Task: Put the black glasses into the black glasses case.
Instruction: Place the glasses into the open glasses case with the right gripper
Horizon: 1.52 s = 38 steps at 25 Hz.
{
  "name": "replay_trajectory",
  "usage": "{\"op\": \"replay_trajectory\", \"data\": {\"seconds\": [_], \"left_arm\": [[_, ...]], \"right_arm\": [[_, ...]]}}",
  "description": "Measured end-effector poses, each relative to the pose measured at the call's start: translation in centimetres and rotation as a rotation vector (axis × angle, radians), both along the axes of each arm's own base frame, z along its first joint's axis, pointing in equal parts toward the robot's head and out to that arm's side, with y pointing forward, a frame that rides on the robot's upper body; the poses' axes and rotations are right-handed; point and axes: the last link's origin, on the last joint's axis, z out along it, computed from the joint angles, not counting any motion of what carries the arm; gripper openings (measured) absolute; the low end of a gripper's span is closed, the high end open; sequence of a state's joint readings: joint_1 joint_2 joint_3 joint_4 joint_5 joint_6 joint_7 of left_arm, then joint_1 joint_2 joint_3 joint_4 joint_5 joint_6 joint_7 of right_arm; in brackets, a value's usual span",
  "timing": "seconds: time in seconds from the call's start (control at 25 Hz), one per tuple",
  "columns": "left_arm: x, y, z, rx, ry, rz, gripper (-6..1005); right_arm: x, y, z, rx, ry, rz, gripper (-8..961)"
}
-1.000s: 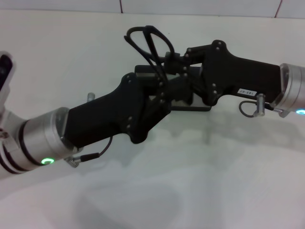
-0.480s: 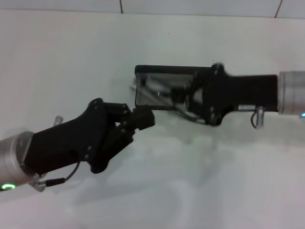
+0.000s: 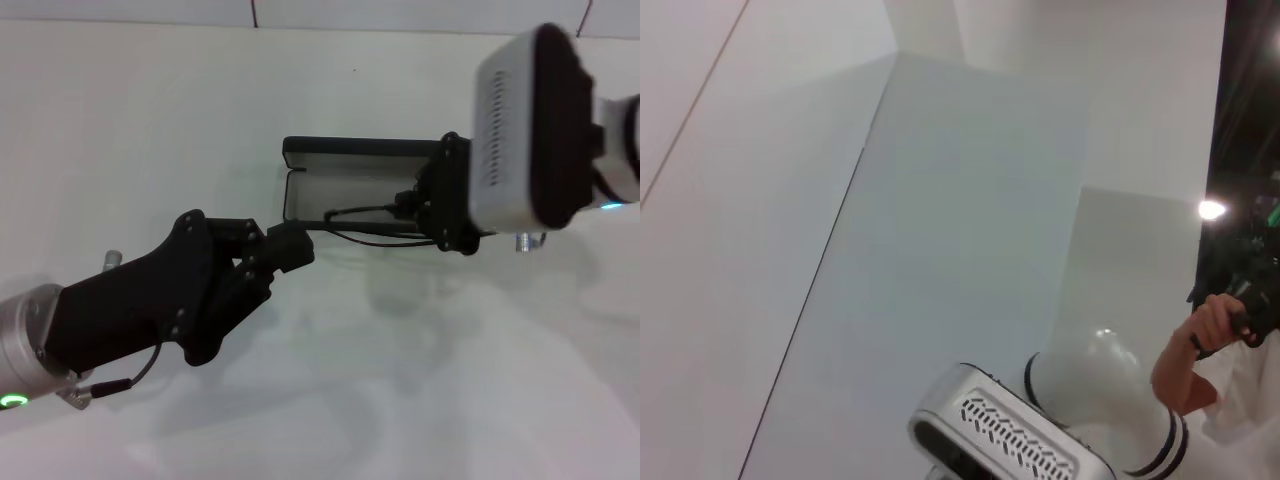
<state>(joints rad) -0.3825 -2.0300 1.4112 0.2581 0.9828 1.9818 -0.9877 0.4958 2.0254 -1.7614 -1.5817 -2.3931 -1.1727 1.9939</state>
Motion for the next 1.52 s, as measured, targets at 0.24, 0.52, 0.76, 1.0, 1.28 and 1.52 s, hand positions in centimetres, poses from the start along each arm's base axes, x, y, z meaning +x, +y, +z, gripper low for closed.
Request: {"op": "replay_trajectory", "data": {"seconds": [0.24,0.52,0.76,1.0,1.28,1.52], "left_arm": [[0.0,-0.1,-0.1,0.006,-0.001,0.003,42],[-0.3,-0.3,-0.1,0.018,-0.005,0.019,42],[-0.3,-0.3,-0.1,0.018,-0.006,0.020,43],[-0.3,-0.4,-0.2,0.014,-0.005,0.021,43],[-0.3,-0.5,-0.3,0.012,-0.006,0.022,43],[-0.3,-0.5,-0.3,0.011,-0.008,0.022,43]], "right_arm": [[-0.7,0.4,-1.5,0.067,-0.139,0.071,74],[-0.8,0.8,-3.1,0.138,-0.150,0.146,75],[-0.2,0.7,-4.6,0.146,-0.129,0.183,75],[0.6,0.8,-5.5,0.162,-0.129,0.203,76],[1.0,1.2,-5.3,0.202,-0.111,0.218,76],[1.5,1.5,-5.5,0.218,-0.103,0.217,76]]}}
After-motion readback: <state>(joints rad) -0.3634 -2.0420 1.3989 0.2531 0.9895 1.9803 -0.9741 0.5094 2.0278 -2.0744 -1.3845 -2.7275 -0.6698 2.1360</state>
